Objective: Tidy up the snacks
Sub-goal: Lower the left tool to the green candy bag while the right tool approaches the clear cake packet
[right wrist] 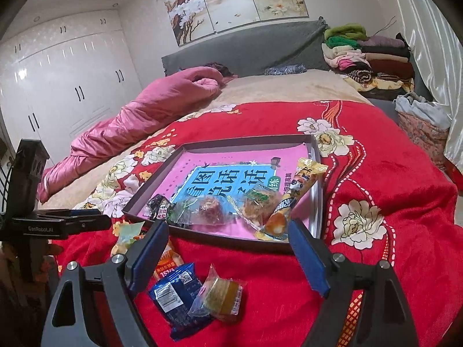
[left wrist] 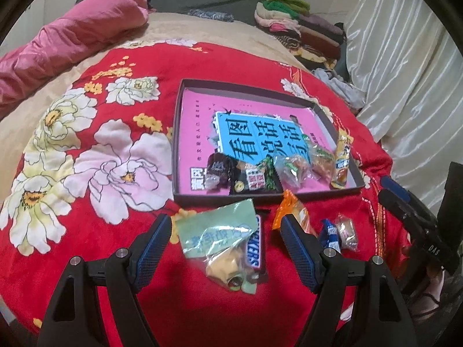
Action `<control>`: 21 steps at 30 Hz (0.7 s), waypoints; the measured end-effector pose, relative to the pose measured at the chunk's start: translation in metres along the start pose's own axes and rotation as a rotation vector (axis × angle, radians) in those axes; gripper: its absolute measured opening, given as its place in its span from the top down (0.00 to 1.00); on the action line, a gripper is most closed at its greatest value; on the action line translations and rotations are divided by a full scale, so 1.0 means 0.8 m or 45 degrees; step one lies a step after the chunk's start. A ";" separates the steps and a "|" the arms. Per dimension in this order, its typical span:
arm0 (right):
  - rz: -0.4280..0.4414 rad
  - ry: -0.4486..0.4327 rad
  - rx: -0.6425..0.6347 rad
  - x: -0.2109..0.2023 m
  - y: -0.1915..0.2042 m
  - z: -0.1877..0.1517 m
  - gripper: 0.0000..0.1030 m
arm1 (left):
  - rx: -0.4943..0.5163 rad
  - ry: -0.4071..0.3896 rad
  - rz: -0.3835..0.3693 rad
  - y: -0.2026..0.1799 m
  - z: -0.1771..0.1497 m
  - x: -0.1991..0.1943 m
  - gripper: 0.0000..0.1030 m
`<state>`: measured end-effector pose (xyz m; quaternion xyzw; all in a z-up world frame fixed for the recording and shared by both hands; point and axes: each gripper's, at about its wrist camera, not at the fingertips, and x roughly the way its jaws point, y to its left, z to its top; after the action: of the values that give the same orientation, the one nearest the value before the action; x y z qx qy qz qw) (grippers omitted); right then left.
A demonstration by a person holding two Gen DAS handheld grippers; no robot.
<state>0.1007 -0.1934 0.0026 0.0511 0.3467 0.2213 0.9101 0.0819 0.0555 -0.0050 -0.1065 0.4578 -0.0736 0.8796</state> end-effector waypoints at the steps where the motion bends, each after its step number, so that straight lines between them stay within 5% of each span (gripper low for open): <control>1: 0.000 0.001 0.000 0.000 0.001 0.000 0.18 | 0.001 0.004 0.001 0.001 -0.002 0.000 0.23; 21: -0.012 0.068 -0.048 0.004 0.017 -0.015 0.18 | -0.005 0.066 -0.018 0.007 -0.023 0.000 0.23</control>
<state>0.0900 -0.1806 -0.0048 0.0262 0.3668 0.2247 0.9024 0.0667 0.0585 -0.0166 -0.1097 0.4797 -0.0818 0.8667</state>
